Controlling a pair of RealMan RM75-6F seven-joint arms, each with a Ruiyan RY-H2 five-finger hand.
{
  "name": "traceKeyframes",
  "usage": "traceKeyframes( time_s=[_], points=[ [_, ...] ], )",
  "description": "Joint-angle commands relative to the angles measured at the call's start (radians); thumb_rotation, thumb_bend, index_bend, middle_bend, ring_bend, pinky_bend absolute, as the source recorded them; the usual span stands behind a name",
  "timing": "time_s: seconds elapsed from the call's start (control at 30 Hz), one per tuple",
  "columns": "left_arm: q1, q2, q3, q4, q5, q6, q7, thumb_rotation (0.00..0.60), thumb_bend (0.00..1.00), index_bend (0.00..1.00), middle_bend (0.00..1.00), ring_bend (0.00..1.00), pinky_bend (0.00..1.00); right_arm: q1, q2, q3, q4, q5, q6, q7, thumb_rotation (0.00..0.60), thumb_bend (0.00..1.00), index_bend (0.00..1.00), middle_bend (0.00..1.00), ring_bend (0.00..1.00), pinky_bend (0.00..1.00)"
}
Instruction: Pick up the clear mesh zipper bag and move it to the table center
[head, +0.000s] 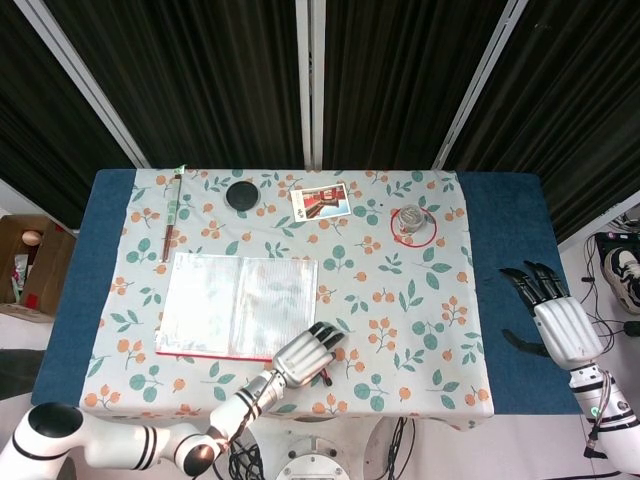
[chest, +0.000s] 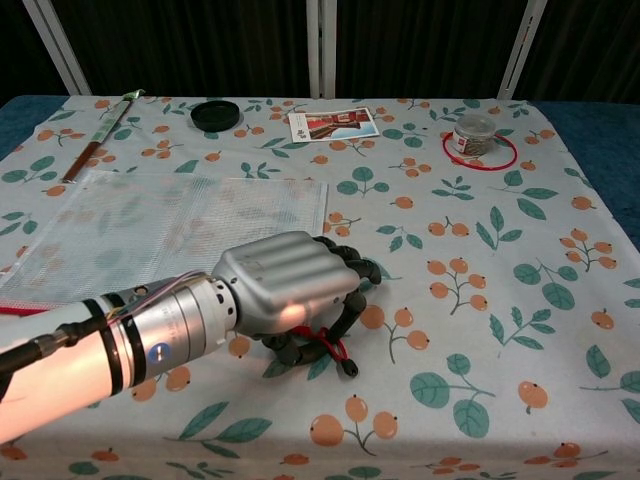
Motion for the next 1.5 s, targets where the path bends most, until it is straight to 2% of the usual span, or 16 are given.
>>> traceKeyframes(
  time_s=[0.03,0.27,0.37,0.63,0.73,0.93,1.1,1.3,1.5],
  points=[
    [-0.003,-0.003,0.008,0.001,-0.005,0.011,0.0,0.6,0.3,0.56,0.12,0.1,0.17,-0.001,0.0,0.0,0.0,-0.001,0.002,0.001,0.6,0.12,0.09,0.14,0.0,0.06],
    [-0.005,-0.008,0.028,0.005,0.01,0.042,-0.023,0.6,0.37,0.59,0.14,0.1,0.17,0.001,-0.001,0.002,0.001,-0.007,0.006,0.006,0.6,0.12,0.09,0.14,0.0,0.06],
    [0.013,-0.006,0.033,-0.008,0.032,0.087,-0.051,0.6,0.37,0.59,0.14,0.1,0.17,0.004,0.0,0.004,0.001,-0.011,0.01,0.011,0.6,0.12,0.09,0.14,0.0,0.06],
    [0.125,0.02,0.058,-0.055,0.203,0.349,-0.159,0.6,0.36,0.59,0.16,0.1,0.17,0.047,0.029,0.02,-0.03,-0.042,-0.016,0.022,0.6,0.12,0.09,0.14,0.0,0.06],
    [0.171,0.031,0.066,-0.072,0.264,0.451,-0.178,0.6,0.36,0.6,0.21,0.14,0.17,0.088,0.041,0.031,-0.059,-0.067,-0.05,0.01,0.6,0.12,0.09,0.14,0.0,0.06],
    [0.253,0.034,0.082,-0.084,0.367,0.616,-0.187,0.6,0.36,0.64,0.37,0.3,0.19,0.207,0.053,0.067,-0.12,-0.099,-0.171,-0.021,0.6,0.13,0.1,0.15,0.0,0.06],
    [0.295,0.023,0.078,-0.091,0.412,0.684,-0.168,0.6,0.36,0.65,0.45,0.39,0.35,0.316,0.034,0.107,-0.169,-0.088,-0.293,-0.064,0.6,0.14,0.14,0.17,0.01,0.06],
    [0.332,0.001,0.057,-0.084,0.46,0.741,-0.137,0.6,0.37,0.67,0.51,0.45,0.44,0.47,-0.044,0.165,-0.209,-0.04,-0.464,-0.141,0.6,0.14,0.17,0.17,0.01,0.06],
    [0.35,-0.013,0.034,-0.079,0.479,0.754,-0.123,0.6,0.37,0.69,0.58,0.51,0.51,0.595,-0.161,0.204,-0.179,0.036,-0.594,-0.219,0.6,0.14,0.2,0.17,0.01,0.06]
  ],
)
